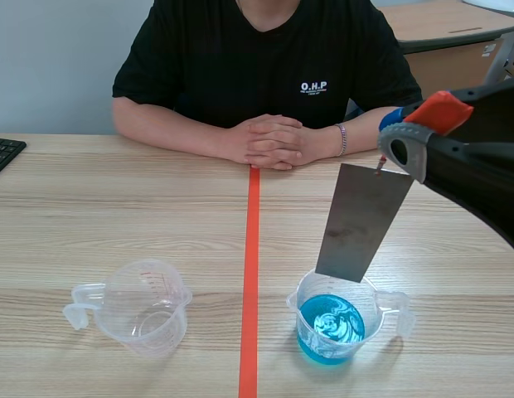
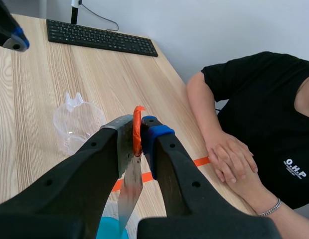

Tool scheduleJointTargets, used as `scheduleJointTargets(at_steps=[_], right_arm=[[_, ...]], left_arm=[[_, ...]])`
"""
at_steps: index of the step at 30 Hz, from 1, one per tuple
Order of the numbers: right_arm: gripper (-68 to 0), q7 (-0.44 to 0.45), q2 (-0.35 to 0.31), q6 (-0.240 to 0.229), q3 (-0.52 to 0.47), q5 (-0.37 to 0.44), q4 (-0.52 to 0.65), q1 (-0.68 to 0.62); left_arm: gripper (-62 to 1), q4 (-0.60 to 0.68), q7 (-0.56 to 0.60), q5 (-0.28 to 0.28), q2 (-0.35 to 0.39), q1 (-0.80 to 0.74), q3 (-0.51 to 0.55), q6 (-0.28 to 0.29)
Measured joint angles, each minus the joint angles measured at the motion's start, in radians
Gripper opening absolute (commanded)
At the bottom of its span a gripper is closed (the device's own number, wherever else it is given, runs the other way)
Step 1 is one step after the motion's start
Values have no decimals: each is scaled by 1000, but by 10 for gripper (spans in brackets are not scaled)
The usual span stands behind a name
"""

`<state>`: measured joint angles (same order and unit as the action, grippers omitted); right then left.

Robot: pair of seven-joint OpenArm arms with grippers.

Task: Do the redox reaction experiment.
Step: 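Move the plate over the blue solution, then point at the plate with the left hand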

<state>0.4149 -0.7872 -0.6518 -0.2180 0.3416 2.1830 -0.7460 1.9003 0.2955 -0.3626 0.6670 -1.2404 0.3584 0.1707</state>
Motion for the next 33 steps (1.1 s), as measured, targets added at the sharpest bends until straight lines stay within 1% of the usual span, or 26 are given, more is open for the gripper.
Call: scheduleJointTargets(at_steps=[2,3,5,7,9,11,14,16,18,21,23,25,28,30,33], right_arm=[[-658,0,0,0,0,0,0,0],[-658,0,0,0,0,0,0,0],[-658,0,0,0,0,0,0,0],[-658,0,0,0,0,0,0,0],[-658,0,0,0,0,0,0,0],[-658,0,0,0,0,0,0,0],[-658,0,0,0,0,0,0,0],[-658,0,0,0,0,0,0,0],[-658,0,0,0,0,0,0,0],[-658,0,0,0,0,0,0,0],[-658,0,0,0,0,0,0,0],[-658,0,0,0,0,0,0,0],[-658,0,0,0,0,0,0,0],[-658,0,0,0,0,0,0,0],[-658,3,0,0,0,0,0,0]], left_arm=[[-567,0,-13,-31,58,38,0,15],[-567,0,-24,-35,85,58,0,19],[-567,0,-28,-40,137,98,0,45],[-567,0,-27,-72,194,134,-3,69],[-567,0,-26,-94,263,169,-23,76],[-567,0,-20,-127,341,209,-62,90],[-567,4,-18,-163,443,284,-140,92],[-567,17,-18,-173,490,343,-188,92],[-567,37,-18,-197,518,414,-241,92],[-567,53,-21,-196,521,515,-321,91],[-567,54,-24,-196,517,586,-393,88],[-567,54,-54,-196,504,668,-473,88],[-567,54,-130,-195,453,805,-611,85],[-567,54,-174,-182,409,890,-701,83],[-567,54,-243,-140,330,999,-817,64]])
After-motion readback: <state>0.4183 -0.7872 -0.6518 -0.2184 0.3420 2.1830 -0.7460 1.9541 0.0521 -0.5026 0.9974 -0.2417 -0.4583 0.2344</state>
